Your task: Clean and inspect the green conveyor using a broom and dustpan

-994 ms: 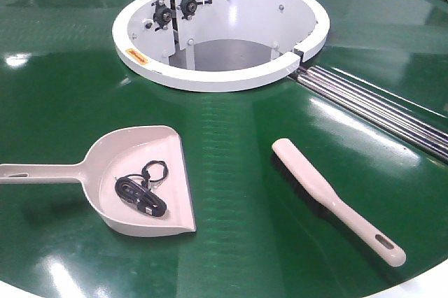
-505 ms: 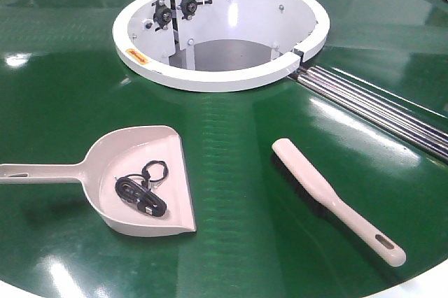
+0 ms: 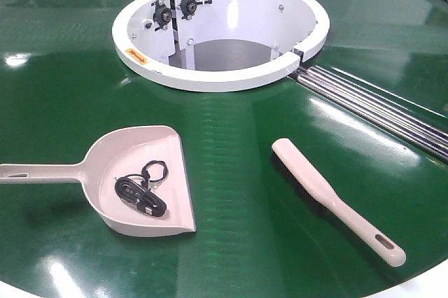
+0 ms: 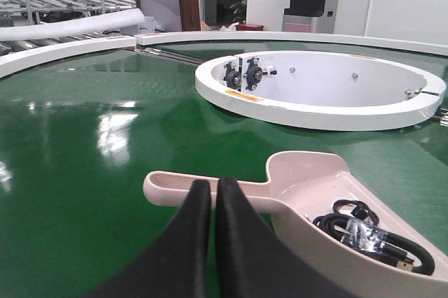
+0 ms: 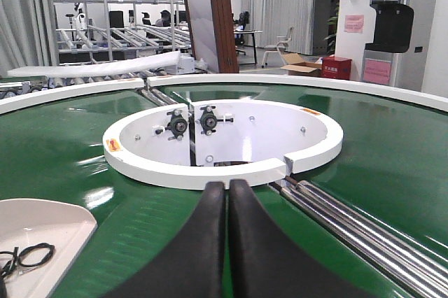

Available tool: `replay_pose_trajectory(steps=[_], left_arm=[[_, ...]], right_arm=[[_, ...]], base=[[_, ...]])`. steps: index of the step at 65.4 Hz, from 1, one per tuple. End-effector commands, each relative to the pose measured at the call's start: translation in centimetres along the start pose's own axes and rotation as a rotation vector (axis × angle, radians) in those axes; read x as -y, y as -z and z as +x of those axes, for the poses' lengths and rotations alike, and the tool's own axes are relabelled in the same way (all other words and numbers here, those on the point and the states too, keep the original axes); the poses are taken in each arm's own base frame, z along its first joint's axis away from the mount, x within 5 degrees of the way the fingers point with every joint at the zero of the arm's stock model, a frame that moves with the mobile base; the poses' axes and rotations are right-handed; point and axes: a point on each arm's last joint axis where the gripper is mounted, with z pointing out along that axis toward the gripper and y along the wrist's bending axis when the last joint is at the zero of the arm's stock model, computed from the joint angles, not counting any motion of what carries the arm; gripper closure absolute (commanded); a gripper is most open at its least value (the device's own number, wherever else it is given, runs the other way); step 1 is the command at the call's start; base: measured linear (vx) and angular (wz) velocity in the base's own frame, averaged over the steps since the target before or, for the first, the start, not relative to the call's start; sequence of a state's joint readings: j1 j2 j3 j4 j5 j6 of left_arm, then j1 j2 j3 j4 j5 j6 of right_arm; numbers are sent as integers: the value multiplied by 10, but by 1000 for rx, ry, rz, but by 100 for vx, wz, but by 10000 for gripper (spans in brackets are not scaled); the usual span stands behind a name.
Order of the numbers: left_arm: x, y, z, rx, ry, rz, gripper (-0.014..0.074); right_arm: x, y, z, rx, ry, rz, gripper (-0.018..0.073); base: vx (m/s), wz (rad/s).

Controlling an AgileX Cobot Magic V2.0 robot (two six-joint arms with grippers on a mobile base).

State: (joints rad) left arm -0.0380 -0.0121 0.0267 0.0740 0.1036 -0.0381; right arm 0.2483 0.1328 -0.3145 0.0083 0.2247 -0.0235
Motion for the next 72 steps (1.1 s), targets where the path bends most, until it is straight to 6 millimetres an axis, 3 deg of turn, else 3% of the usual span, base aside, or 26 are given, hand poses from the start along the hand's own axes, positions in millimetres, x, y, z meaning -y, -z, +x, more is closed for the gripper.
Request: replay_pose_trajectory(steps=[1, 72], left_arm=[[0, 1, -4, 77, 2, 3, 603], [0, 1, -3, 69, 5, 2, 603]], right_arm=[[1, 0, -14, 82, 7, 8, 568], [1, 0, -12, 78, 19, 10, 568]], base=[[0, 0], [0, 0]])
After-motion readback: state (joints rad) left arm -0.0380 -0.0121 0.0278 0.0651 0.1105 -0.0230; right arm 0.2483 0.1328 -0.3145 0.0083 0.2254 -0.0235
